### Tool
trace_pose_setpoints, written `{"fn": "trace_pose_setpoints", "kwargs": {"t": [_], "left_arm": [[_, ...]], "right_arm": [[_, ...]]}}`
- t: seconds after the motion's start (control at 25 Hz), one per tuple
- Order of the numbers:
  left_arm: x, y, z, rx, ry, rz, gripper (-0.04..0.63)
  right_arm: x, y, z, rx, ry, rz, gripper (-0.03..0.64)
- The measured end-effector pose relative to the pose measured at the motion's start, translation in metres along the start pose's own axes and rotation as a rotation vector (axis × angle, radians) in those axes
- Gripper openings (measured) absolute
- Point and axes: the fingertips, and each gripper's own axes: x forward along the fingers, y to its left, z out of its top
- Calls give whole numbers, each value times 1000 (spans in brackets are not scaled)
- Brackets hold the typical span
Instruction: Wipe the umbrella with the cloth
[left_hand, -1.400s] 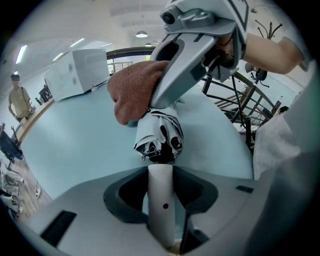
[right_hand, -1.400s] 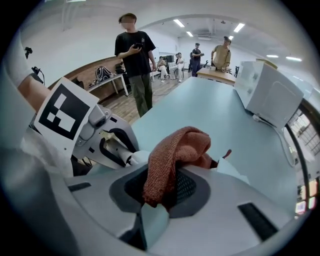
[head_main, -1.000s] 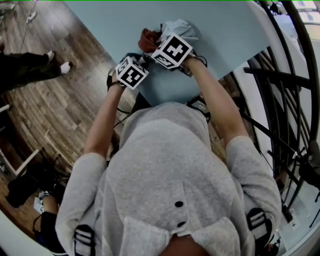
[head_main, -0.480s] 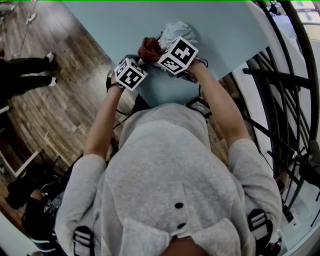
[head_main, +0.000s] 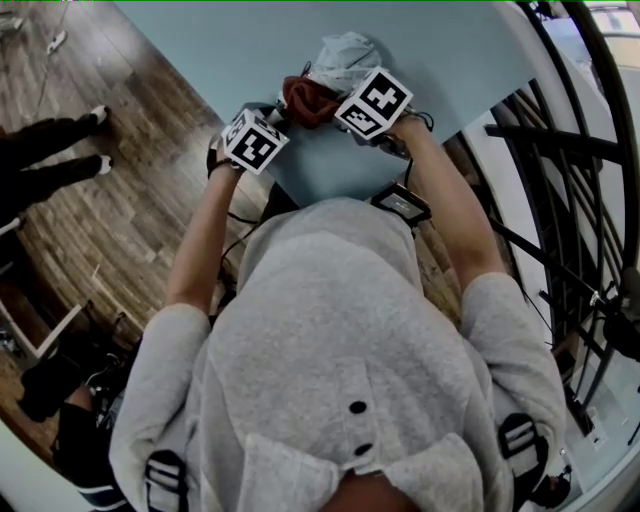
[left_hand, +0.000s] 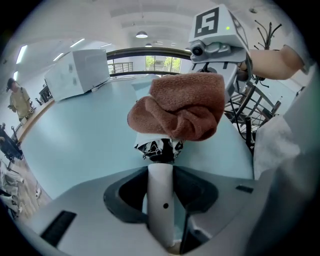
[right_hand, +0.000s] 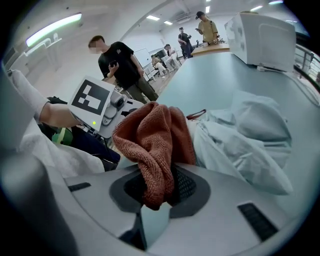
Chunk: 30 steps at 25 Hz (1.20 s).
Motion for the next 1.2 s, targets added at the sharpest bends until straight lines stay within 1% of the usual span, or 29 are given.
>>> {"fn": "trace_pose_setpoints", "kwargs": {"t": [0.32,0.76,0.92,1.04,1.12,1.2], "left_arm": [[-2,0,1,3,-5,1,161],[-2,0,0,8,4,3,161],[-1,0,0,6,5,5,161],[-1,1,0,8,8,7,161],[-1,2,1,9,10,10,161],[0,1,0,7,14,11,161]], "right_arm": [[-18,-35,-5,76,-38,-117,77],[-41,-61,-2,166,-113,-150,77],[-53,-74,-7,198,-128,-188,77],[-65,-90,-12,238,-149,-251,77],[-76,-105,-17,263,-171,-331,77],[-90,-121,-21,284,-199,-433,77]]}}
